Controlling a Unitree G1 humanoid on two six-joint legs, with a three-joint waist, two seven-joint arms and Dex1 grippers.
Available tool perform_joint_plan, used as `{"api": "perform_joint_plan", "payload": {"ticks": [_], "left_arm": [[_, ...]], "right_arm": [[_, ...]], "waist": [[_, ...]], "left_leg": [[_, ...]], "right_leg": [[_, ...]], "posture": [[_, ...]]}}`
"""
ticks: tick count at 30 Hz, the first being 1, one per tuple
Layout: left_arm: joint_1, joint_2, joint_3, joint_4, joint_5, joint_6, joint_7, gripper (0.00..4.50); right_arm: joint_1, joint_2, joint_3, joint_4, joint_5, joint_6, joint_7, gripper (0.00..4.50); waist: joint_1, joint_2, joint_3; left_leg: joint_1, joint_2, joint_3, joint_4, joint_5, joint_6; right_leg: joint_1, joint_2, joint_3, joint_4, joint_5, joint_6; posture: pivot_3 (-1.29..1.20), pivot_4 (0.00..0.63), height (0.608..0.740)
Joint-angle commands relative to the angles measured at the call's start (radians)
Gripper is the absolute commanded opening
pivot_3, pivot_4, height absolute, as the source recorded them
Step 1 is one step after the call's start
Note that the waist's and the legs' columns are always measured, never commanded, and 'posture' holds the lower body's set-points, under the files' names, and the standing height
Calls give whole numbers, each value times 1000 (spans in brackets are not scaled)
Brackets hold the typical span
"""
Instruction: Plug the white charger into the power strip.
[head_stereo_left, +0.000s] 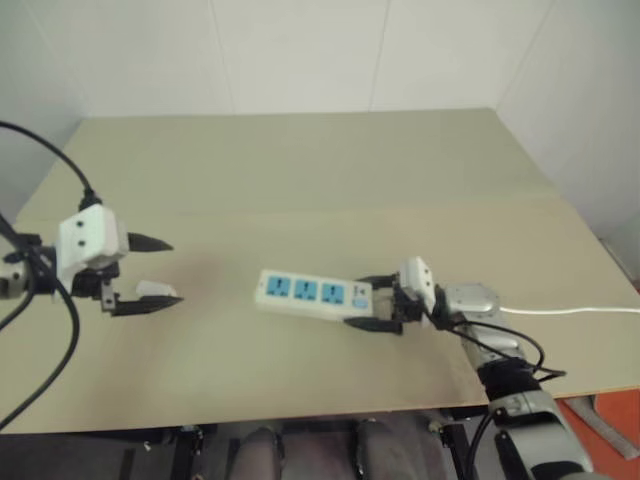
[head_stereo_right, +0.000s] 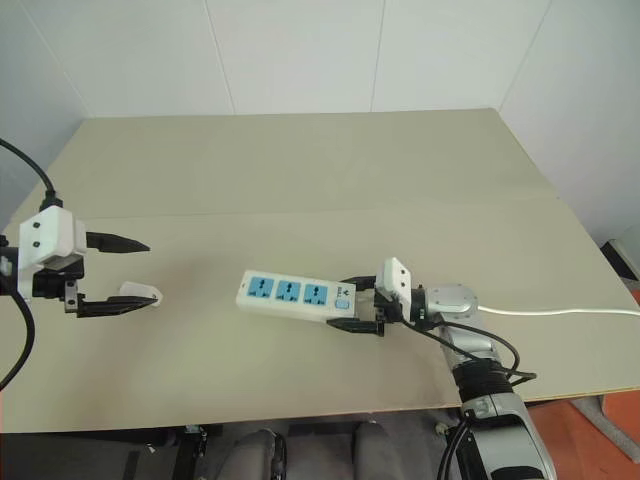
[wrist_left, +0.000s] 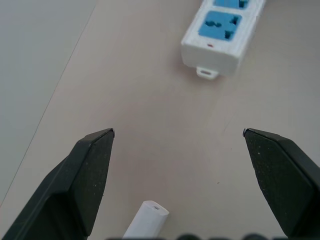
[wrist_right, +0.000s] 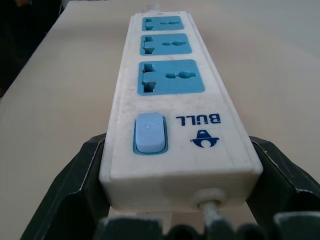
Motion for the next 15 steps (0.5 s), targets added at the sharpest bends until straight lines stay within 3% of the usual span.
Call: {"api": "perform_joint_plan", "payload": {"ticks": [1, 11, 15], "left_arm": [[-24, 47, 0, 2, 11, -17, -21, 4500], [-44, 134, -79, 98, 122, -109, -65, 4500], [-109, 170, -178, 163, 233, -180, -61, 4500]], "right_arm": [[-1, -8, 42, -58, -21, -49, 1, 3416], [-4, 5, 96, -15, -46, -66, -23, 3416], [-8, 15, 103, 3, -48, -69, -38, 3416]], "waist": [[0, 0, 0], [0, 0, 0], [2, 0, 0]], "left_leg": [[0, 0, 0, 0, 0, 0], [0, 0, 0, 0, 0, 0], [0, 0, 0, 0, 0, 0]], "right_leg": [[0, 0, 0, 0, 0, 0], [0, 0, 0, 0, 0, 0], [0, 1, 0, 0, 0, 0]], "posture": [[0, 150, 740], [0, 150, 740], [0, 150, 740]]}}
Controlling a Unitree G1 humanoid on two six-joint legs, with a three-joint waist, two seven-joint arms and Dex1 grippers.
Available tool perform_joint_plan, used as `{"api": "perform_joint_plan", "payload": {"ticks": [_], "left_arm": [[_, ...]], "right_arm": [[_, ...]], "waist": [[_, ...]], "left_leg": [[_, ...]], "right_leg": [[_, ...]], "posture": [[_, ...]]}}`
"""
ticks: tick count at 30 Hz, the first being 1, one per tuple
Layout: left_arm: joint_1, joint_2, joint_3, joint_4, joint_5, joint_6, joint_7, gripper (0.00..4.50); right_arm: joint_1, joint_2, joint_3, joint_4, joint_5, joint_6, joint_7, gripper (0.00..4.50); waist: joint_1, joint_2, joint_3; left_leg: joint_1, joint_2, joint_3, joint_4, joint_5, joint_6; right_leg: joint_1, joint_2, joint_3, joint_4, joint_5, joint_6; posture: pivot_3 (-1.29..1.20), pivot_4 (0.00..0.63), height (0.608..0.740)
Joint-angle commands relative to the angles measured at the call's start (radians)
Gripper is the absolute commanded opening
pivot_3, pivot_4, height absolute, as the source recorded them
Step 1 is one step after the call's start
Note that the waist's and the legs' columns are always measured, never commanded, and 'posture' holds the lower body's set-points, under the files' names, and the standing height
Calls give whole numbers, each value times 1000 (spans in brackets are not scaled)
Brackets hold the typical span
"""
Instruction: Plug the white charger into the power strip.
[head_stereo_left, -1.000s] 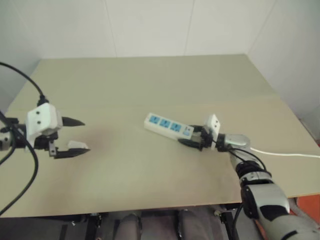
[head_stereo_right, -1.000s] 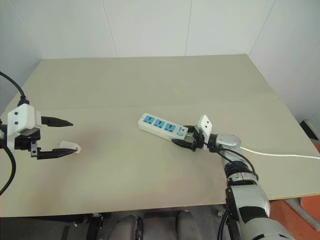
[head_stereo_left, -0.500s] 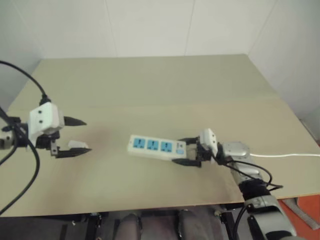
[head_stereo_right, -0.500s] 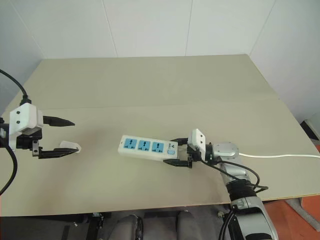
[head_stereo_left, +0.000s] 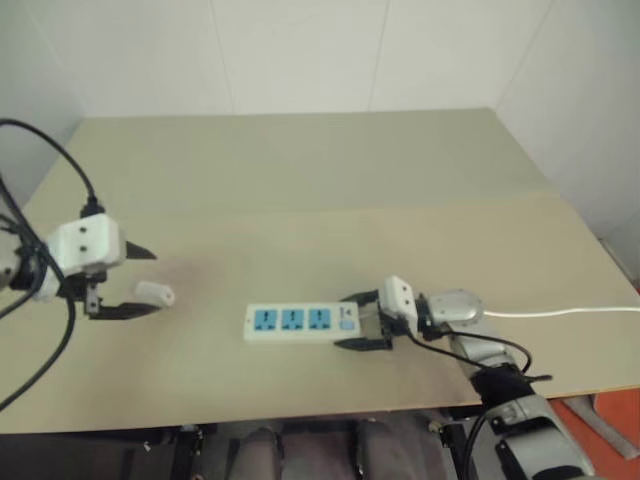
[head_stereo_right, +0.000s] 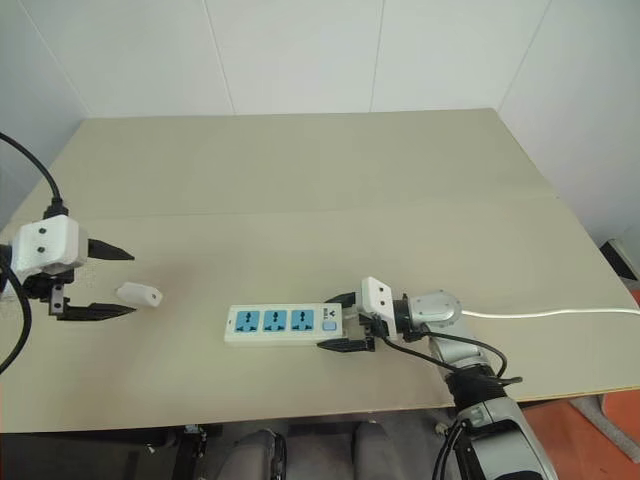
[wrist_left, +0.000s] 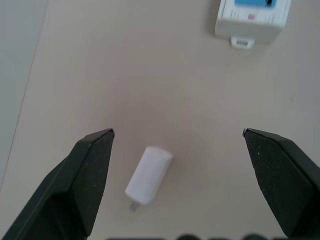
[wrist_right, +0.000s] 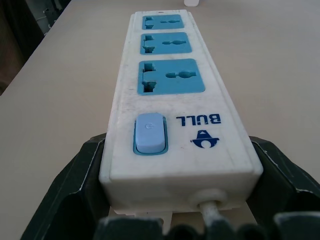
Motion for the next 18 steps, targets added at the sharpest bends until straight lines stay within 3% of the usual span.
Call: {"api": "perform_joint_plan", "payload": {"ticks": [1, 10, 18], "left_arm": [[-69, 22, -67, 33, 75, -59, -7, 4500], [-217, -32, -272, 128, 264, -177, -19, 4500], [-379, -137, -409, 288, 387, -298, -74, 4500]], "right_arm": [[-17, 14, 10, -2, -3, -23, -15, 3416], [-8, 24, 9, -1, 5, -13, -34, 3416], [-6, 23, 6, 4, 10, -9, -38, 3416]], "waist": [[0, 0, 0], [0, 0, 0], [1, 0, 0]], "left_leg": [[0, 0, 0, 0, 0, 0], [0, 1, 0, 0, 0, 0], [0, 1, 0, 1, 0, 0]], "right_leg": [[0, 0, 0, 0, 0, 0], [0, 1, 0, 1, 0, 0], [0, 1, 0, 1, 0, 0]], "posture": [[0, 150, 740], [0, 150, 740], [0, 150, 740]]}}
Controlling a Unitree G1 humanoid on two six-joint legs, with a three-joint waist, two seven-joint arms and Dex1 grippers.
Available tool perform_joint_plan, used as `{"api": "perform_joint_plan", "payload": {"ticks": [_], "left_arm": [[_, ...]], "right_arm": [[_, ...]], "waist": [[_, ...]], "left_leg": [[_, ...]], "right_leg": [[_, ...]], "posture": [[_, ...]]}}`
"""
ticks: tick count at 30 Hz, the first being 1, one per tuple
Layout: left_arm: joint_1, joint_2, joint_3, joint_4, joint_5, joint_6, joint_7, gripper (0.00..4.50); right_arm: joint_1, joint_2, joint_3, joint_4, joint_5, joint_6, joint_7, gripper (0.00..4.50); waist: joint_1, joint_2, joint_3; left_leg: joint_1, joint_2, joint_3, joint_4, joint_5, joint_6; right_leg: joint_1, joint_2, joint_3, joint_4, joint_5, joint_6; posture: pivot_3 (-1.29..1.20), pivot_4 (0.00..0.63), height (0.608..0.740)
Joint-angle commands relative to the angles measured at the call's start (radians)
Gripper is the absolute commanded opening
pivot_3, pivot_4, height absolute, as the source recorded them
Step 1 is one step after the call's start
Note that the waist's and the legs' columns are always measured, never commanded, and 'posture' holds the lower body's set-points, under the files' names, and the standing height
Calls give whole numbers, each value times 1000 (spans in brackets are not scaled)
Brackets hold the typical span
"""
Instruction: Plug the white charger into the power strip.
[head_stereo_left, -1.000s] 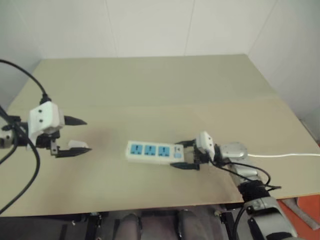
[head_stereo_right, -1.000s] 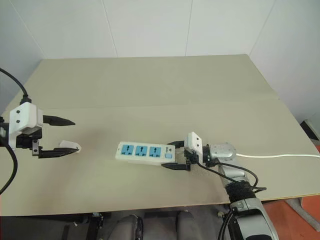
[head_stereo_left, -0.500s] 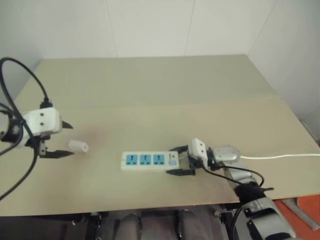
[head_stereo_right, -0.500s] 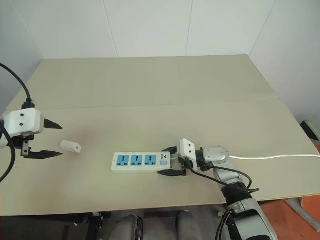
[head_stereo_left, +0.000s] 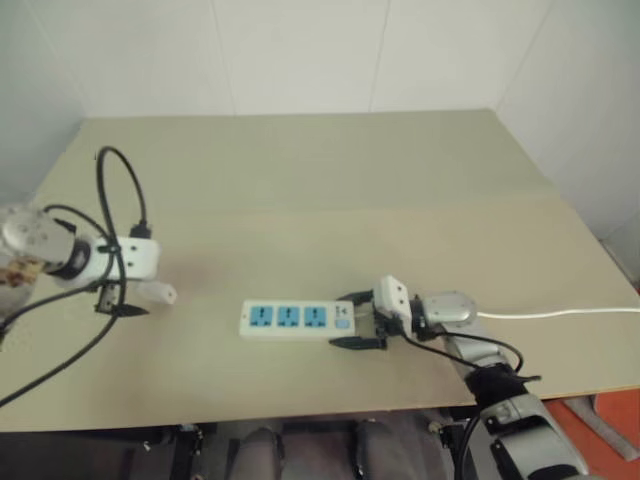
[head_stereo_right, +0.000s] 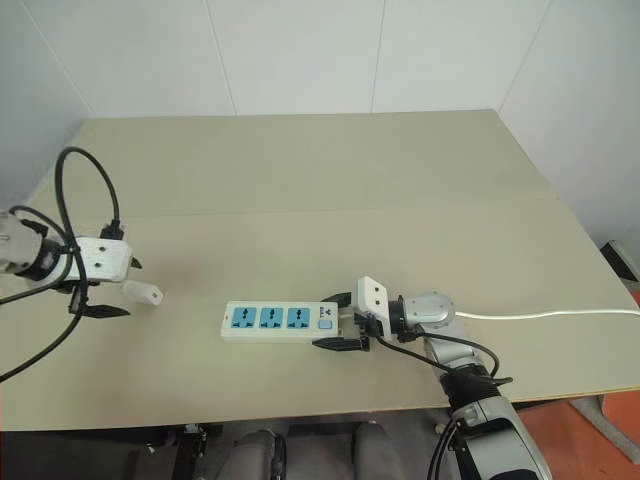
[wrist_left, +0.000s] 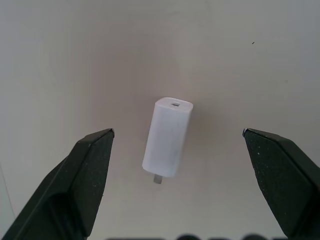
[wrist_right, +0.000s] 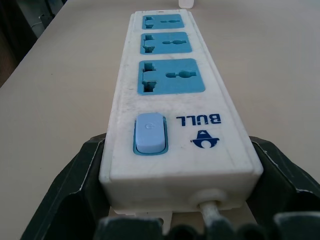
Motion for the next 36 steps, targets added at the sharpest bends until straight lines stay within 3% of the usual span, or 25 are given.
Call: {"api": "perform_joint_plan", "payload": {"ticks": [1, 9, 24, 27, 36], "left_arm": [[-71, -32, -43, 62, 56, -64, -27, 4500], [-192, -130, -131, 206, 152, -169, -56, 4500], [-294, -183, -209, 418, 275, -370, -82, 4500], [-304, -201, -218, 448, 292, -386, -76, 3925], [-309, -250, -228, 498, 327, -402, -50, 1128]], "right_arm": [[-2, 8, 1, -12, 10, -5, -8, 3416], [5, 16, 4, -19, 10, -4, -23, 3416], [21, 21, 8, -31, 11, 1, -44, 3416], [21, 22, 7, -33, 14, 3, -46, 3416], [39, 17, 5, -59, 23, 22, -49, 3416]], "waist": [[-1, 0, 0], [-3, 0, 0], [-3, -1, 0], [-2, -1, -1], [5, 0, -1]], "left_leg": [[0, 0, 0, 0, 0, 0], [0, 0, 0, 0, 0, 0], [0, 0, -1, 1, 0, 0], [0, 0, -1, 1, 0, 0], [6, 0, -1, 1, 0, 0]], "right_leg": [[0, 0, 0, 0, 0, 0], [0, 0, 0, 0, 0, 0], [0, 1, 0, 1, 0, 0], [0, 1, 0, 1, 0, 0], [5, 1, 0, 2, 0, 0]], "posture": [[0, 150, 740], [0, 150, 740], [0, 150, 740], [0, 150, 740], [0, 150, 740]]}}
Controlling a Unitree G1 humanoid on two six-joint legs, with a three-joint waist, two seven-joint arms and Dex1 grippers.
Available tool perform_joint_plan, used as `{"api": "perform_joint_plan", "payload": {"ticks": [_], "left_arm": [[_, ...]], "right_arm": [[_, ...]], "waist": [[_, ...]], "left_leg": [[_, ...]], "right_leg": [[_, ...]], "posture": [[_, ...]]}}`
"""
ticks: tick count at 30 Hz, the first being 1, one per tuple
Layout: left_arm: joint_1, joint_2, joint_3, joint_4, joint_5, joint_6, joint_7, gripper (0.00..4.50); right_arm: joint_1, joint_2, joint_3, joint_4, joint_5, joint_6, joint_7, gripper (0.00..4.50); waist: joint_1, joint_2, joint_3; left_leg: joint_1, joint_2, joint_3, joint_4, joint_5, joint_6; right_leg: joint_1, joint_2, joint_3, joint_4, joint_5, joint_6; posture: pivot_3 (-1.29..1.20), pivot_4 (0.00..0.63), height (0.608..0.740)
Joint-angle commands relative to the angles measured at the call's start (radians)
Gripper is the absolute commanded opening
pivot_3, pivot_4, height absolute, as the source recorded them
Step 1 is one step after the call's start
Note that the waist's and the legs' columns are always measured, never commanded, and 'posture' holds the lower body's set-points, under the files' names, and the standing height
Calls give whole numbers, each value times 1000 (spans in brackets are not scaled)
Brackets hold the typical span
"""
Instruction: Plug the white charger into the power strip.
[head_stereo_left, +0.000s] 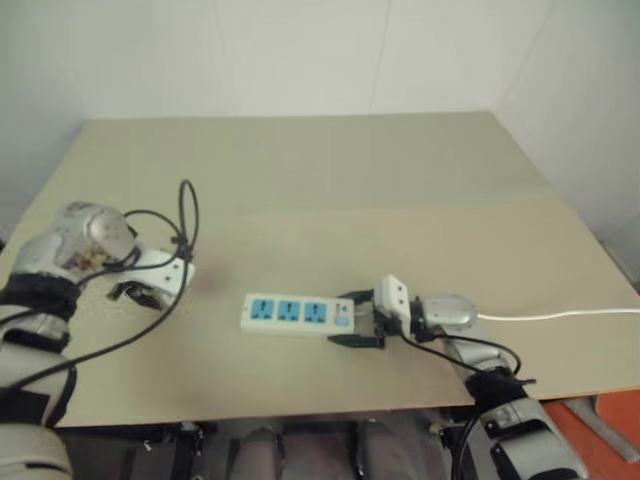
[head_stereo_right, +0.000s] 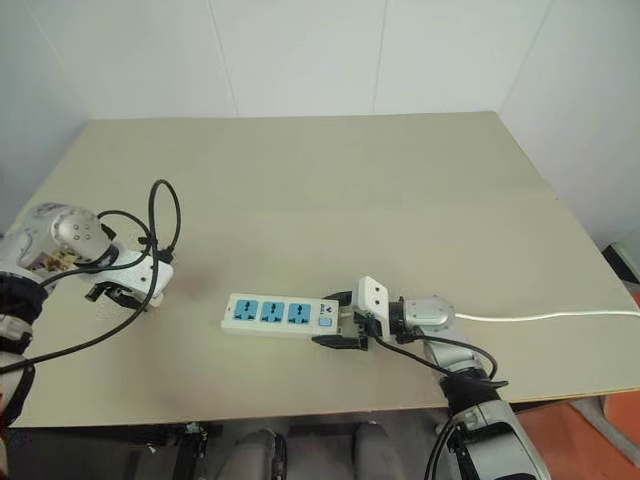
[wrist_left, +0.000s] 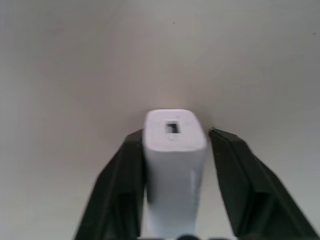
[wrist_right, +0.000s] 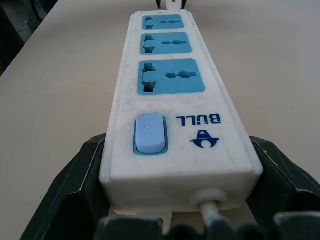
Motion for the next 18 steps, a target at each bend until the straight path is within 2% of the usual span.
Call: {"api": "perform_joint_plan", "payload": {"ticks": [1, 7, 12, 18], "left_arm": [[-9, -18, -2, 8, 6, -13, 23, 1011], [-5, -22, 13, -4, -16, -18, 15, 1021], [-29, -3, 84, -87, -145, 11, -63, 1021], [-6, -81, 213, -287, -392, 277, -81, 1021]], "right_arm": [[14, 12, 12, -46, 20, 15, 2, 3416], [21, 13, 13, -57, 18, 23, -2, 3416], [28, 5, 11, -68, 19, 29, -1, 3416], [26, 0, 17, -59, 13, 29, 9, 3416]], "waist": [[1, 0, 0], [1, 0, 0], [1, -1, 0], [-5, -1, 0]], "left_leg": [[0, 0, 0, 0, 0, 0], [1, 0, 0, 0, 0, 0], [-3, 0, -1, 1, 0, 0], [-5, 1, -1, 1, 0, 0]], "right_leg": [[0, 0, 0, 1, 0, 0], [0, 0, 0, 1, 0, 0], [-2, 0, -1, 1, 0, 0], [-3, 0, -1, -1, 0, 0]], "posture": [[0, 150, 740], [0, 150, 740], [0, 150, 740], [0, 150, 740]]}}
